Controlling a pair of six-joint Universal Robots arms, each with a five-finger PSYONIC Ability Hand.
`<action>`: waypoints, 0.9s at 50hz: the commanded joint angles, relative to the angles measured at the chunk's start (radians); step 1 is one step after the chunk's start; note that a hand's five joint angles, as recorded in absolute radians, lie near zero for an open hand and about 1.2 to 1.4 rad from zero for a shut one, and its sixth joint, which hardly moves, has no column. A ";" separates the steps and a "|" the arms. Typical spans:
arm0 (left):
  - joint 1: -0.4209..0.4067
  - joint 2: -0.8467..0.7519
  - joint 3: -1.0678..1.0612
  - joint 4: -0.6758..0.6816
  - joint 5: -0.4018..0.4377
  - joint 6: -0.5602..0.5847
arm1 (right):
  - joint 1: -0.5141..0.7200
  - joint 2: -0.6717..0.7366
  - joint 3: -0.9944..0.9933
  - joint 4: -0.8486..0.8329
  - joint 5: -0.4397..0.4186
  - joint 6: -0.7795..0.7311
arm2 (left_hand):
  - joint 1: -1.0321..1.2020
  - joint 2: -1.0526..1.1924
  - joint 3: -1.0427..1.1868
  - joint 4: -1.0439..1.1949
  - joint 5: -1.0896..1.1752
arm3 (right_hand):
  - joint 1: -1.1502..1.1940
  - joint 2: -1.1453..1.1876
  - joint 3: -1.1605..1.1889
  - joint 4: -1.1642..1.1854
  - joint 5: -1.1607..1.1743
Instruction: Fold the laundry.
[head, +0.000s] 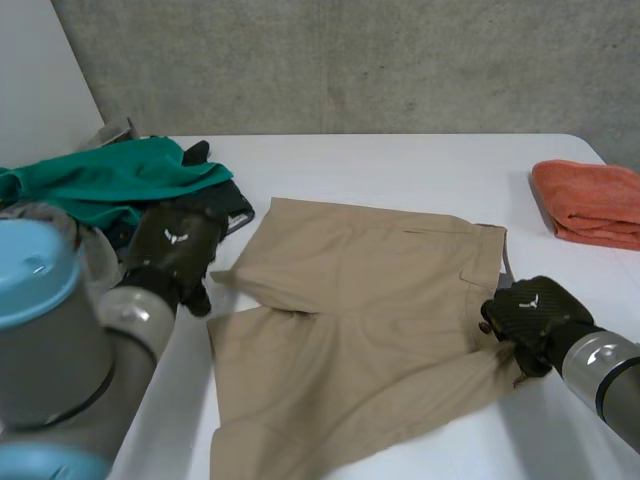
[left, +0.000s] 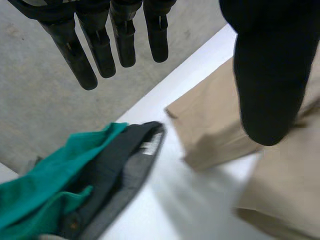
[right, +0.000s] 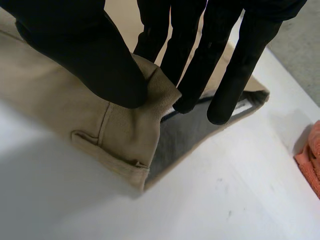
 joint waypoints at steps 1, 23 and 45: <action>-0.097 0.143 -0.055 -0.314 0.047 -0.238 | -0.001 0.002 -0.016 -0.077 -0.009 0.108 | 0.024 0.021 0.018 0.030 0.033 | 0.308 0.212 0.200 0.196 0.196; -0.140 -0.038 -0.107 -0.325 0.077 -0.354 | -0.014 0.006 0.008 -0.189 0.000 0.179 | 0.357 0.355 0.352 0.364 0.367 | 0.308 0.212 0.200 0.196 0.196; -0.348 0.114 -0.116 -0.589 0.044 -0.156 | -0.234 -0.203 0.041 0.454 -0.033 -0.470 | 1.051 1.048 1.046 1.057 1.060 | 0.308 0.212 0.200 0.196 0.196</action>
